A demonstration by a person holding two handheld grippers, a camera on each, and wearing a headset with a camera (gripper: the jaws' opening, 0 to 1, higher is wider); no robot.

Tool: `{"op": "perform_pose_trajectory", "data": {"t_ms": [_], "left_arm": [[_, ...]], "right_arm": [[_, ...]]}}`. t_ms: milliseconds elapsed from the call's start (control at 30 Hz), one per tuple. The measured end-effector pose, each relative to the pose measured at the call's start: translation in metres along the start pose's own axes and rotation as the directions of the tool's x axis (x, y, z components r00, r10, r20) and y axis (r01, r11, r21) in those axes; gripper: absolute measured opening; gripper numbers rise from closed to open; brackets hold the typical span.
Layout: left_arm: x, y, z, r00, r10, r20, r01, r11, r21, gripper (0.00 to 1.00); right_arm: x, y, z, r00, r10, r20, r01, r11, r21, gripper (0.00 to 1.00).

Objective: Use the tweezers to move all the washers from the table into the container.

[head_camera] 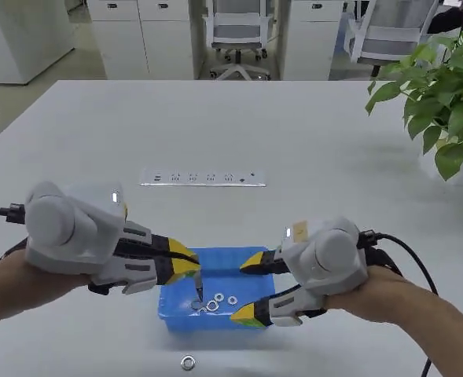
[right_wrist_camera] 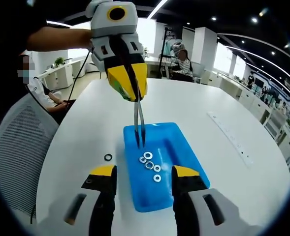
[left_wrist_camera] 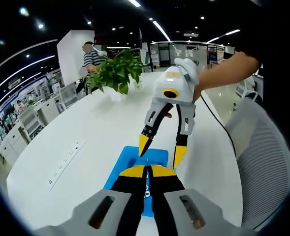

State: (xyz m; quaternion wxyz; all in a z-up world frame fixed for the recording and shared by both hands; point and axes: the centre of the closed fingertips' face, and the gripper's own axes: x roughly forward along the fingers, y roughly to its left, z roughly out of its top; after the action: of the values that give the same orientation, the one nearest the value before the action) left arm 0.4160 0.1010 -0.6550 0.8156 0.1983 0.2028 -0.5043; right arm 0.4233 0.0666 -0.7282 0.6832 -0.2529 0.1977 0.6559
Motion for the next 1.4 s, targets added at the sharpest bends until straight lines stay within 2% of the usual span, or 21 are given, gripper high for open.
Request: {"op": "perform_pose_trajectory", "data": {"t_ms": [333,767,967,1233,1400], "left_arm": [[-0.015,-0.011,0.004,1.0,0.009,-0.004,-0.009,1.0,-0.002,0.05],[-0.027,-0.024,0.006,0.9999,0.015,-0.007,-0.015,1.0,-0.019,0.05],[-0.029,-0.032,0.004,0.9999,0.009,-0.006,-0.009,1.0,-0.029,0.05],[-0.031,-0.042,-0.005,1.0,0.003,-0.003,-0.003,0.999,-0.048,0.05],[-0.03,-0.045,-0.008,1.0,0.001,0.003,-0.001,0.999,-0.053,0.05]], "right_arm": [[-0.013,0.009,0.003,0.9983,-0.048,0.031,0.048,0.999,0.021,0.6],[-0.026,0.021,-0.002,0.9948,-0.093,0.04,0.092,0.995,0.039,0.78],[-0.031,0.024,-0.003,0.9914,-0.119,0.053,0.117,0.992,0.05,0.87],[-0.035,0.028,-0.006,0.9869,-0.146,0.069,0.141,0.987,0.076,0.99],[-0.038,0.031,-0.01,0.9835,-0.163,0.078,0.155,0.983,0.099,1.0]]}}
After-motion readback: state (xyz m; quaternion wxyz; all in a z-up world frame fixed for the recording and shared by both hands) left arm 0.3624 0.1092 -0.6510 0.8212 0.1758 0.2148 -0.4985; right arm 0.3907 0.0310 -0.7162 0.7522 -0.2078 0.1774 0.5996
